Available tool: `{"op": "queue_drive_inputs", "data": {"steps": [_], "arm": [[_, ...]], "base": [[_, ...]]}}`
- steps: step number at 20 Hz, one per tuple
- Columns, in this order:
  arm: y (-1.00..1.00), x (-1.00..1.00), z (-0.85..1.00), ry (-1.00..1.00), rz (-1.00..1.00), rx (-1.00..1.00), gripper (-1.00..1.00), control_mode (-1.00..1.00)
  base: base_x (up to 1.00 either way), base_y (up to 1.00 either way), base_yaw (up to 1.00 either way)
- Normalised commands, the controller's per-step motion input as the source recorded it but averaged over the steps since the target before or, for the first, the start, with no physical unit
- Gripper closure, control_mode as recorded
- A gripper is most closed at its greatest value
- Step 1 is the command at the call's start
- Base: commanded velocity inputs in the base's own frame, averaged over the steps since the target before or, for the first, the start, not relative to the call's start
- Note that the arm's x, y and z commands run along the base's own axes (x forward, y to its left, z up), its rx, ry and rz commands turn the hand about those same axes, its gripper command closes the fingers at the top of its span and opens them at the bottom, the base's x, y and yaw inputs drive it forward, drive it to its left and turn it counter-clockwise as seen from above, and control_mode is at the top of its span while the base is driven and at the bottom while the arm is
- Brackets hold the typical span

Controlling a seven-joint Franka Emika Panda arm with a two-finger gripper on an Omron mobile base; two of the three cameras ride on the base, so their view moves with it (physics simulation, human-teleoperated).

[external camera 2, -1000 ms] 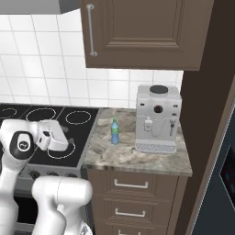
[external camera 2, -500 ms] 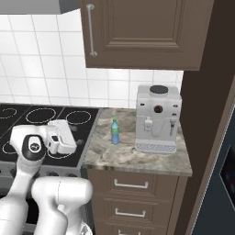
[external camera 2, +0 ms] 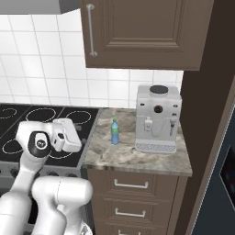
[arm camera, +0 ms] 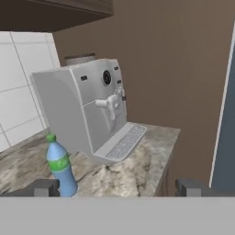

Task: Take the bottled waters from the counter and place them in the freezer to freeze. Close the freezer door after placing the bottles.

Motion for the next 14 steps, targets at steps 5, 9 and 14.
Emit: {"op": "queue_drive_inputs", "data": {"steps": [5, 9, 14], "arm": [[-0.01, 0.38, -0.24, 0.04, -0.2, 0.0, -1.0, -1.0], [-0.01, 0.4, 0.0, 0.15, -0.32, 0.0, -1.0, -1.0], [0.02, 0.5, -0.06, 0.16, -0.38, 0.0, -1.0, -1.0]], "base": [[0.0, 0.0, 0.0], [0.0, 0.0, 0.0], [0.0, 0.0, 0.0]]}}
